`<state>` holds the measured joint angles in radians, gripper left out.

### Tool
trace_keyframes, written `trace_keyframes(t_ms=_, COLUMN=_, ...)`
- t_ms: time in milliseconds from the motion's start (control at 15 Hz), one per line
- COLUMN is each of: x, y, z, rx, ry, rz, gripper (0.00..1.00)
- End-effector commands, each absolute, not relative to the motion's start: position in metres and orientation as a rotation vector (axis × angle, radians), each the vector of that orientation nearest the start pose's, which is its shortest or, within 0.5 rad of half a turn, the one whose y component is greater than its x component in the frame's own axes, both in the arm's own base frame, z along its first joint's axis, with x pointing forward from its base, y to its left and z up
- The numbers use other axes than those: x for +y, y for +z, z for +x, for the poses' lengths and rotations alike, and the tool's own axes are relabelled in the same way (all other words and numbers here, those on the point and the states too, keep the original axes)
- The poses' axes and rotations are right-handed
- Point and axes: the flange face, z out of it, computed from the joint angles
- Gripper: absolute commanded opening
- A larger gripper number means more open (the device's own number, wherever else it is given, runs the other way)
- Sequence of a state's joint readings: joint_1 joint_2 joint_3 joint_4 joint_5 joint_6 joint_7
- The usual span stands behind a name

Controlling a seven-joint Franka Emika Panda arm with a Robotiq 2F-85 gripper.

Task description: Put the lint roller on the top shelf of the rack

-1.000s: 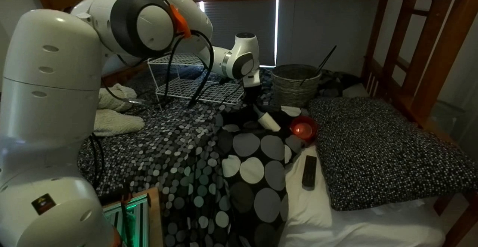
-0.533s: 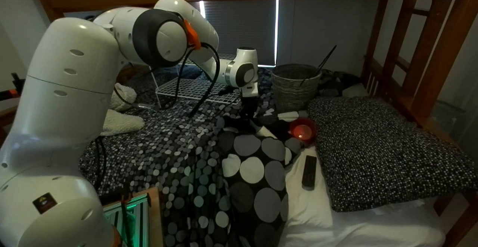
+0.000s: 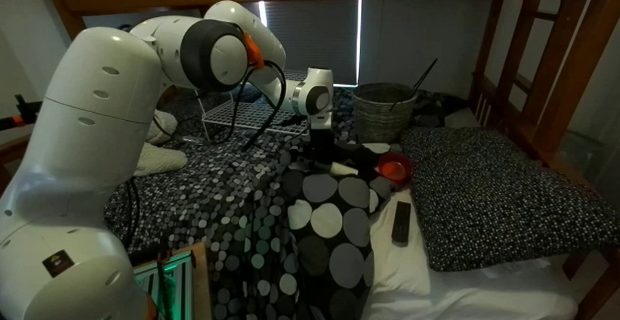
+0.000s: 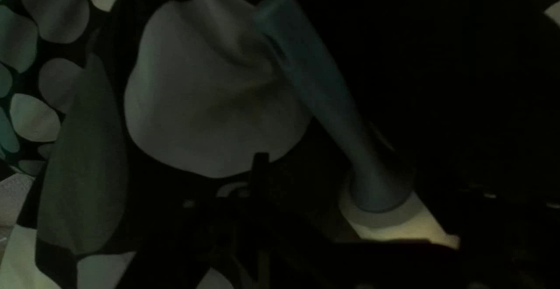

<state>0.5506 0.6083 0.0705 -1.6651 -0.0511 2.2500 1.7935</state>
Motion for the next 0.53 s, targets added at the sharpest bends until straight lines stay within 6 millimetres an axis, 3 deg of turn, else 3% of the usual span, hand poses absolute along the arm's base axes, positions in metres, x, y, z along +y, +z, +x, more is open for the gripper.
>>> trace_keyframes(t_ms=0, x=0.390, y=0.251, z=0.561, rx=1.684, ry=0.000, rz=-2.617, gripper=1.00)
trace_keyframes(t_ms=400, x=0.399, y=0.227, z=0.558, rx=1.518, ry=0.148, rz=-2.690, gripper=1.00)
trace_keyframes(t_ms=467, x=0.399, y=0.224, z=0.557, rx=1.502, ry=0.160, rz=-2.701, gripper=0.75)
